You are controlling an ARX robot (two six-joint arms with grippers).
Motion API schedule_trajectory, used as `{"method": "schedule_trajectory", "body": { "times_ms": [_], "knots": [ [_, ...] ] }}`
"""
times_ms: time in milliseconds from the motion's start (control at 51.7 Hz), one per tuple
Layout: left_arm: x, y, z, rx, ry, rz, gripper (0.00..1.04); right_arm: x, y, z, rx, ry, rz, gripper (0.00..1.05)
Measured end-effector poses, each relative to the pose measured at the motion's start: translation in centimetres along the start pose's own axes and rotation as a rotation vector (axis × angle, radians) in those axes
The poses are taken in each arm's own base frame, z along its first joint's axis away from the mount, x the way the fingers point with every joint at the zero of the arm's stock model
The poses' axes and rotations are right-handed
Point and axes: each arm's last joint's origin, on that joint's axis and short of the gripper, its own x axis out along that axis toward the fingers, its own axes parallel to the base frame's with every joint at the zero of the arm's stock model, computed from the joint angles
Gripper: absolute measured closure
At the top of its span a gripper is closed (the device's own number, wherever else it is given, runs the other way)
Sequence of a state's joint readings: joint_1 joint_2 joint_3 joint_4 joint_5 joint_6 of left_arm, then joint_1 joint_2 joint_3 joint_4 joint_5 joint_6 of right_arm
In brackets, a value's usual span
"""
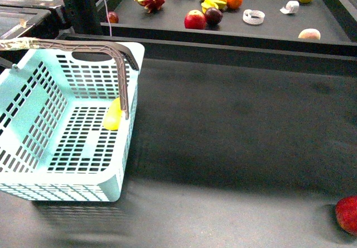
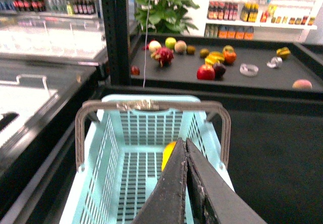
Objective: Pick mango with right arm and hold basket with left
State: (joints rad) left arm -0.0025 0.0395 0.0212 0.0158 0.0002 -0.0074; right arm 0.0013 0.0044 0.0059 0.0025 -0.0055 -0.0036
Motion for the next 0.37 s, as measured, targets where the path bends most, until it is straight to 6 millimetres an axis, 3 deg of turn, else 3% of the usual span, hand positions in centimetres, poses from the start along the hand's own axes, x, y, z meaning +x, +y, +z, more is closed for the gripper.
{"method": "schedule_trajectory", "body": {
  "times_ms": [368],
  "knots": [
    [-0.23, 0.00, 0.14, 0.000, -0.021, 0.000, 1.03, 0.00, 0.00, 0.00, 0.000, 0.000, 0.000, 0.08]
  ]
}}
